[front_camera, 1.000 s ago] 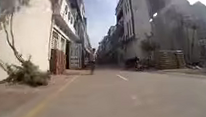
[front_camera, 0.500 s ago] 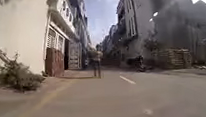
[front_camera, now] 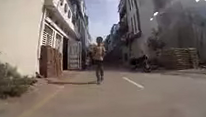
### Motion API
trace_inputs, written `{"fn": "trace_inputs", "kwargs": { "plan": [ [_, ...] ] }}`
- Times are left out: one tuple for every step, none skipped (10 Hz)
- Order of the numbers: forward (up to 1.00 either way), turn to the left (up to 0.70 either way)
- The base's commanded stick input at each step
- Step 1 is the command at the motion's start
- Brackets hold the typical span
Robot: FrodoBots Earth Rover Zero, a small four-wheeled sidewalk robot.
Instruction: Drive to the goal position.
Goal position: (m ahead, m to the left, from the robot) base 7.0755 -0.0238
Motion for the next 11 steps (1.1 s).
{"fn": "trace_inputs", "kwargs": {
  "plan": [
    [1.00,-0.34],
    [1.00,-0.34],
    [1.00,-0.34],
    [1.00,-0.34],
    [1.00,-0.34],
    [1.00,-0.34],
    [1.00,-0.34],
    [1.00,-0.07],
    [1.00,0.06],
    [1.00,0.06],
    [1.00,0.06]
  ]
}}
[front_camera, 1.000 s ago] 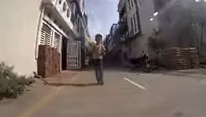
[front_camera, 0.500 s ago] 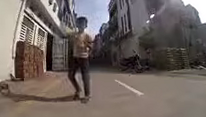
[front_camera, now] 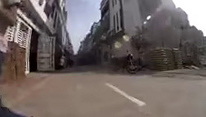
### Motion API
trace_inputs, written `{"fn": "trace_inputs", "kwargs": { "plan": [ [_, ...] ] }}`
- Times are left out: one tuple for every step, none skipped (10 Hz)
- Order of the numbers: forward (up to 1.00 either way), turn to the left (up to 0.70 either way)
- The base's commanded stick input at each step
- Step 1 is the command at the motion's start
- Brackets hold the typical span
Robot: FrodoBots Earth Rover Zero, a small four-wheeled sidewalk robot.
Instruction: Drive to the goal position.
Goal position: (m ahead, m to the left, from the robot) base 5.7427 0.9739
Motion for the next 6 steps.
{"fn": "trace_inputs", "kwargs": {
  "plan": [
    [1.00,0.06],
    [1.00,0.06],
    [1.00,0.27],
    [1.00,0.43],
    [1.00,0.46],
    [1.00,0.46]
  ]
}}
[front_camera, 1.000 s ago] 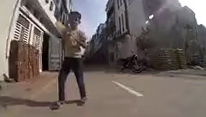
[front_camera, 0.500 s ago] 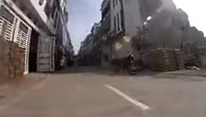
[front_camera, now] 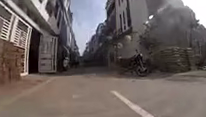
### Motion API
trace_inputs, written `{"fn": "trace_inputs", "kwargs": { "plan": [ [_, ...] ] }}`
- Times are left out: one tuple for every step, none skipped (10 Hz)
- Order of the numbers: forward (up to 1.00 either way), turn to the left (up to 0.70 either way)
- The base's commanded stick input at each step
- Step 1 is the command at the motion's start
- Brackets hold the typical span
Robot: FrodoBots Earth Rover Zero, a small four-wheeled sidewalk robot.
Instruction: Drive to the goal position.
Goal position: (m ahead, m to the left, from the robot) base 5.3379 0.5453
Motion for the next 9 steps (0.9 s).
{"fn": "trace_inputs", "kwargs": {
  "plan": [
    [1.00,0.45],
    [1.00,0.19],
    [1.00,0.06],
    [1.00,0.06],
    [1.00,0.06],
    [1.00,0.06],
    [1.00,0.06],
    [1.00,0.06],
    [1.00,0.06]
  ]
}}
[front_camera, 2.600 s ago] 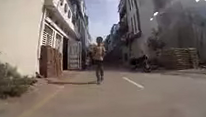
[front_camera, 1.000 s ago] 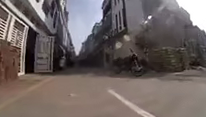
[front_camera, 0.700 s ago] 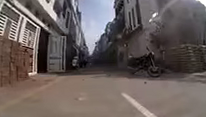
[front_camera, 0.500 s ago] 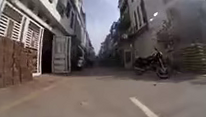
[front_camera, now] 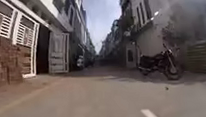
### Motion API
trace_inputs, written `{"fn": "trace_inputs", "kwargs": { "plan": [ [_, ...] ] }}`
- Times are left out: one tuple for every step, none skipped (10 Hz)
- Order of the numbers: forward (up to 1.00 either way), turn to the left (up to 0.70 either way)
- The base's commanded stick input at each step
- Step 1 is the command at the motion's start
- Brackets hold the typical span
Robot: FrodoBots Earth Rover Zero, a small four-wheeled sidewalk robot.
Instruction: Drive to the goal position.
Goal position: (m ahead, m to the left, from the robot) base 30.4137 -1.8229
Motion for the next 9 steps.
{"fn": "trace_inputs", "kwargs": {
  "plan": [
    [1.00,0.06],
    [1.00,0.06],
    [1.00,0.06],
    [1.00,0.06],
    [1.00,0.06],
    [1.00,0.06],
    [1.00,0.06],
    [1.00,0.06],
    [1.00,0.06]
  ]
}}
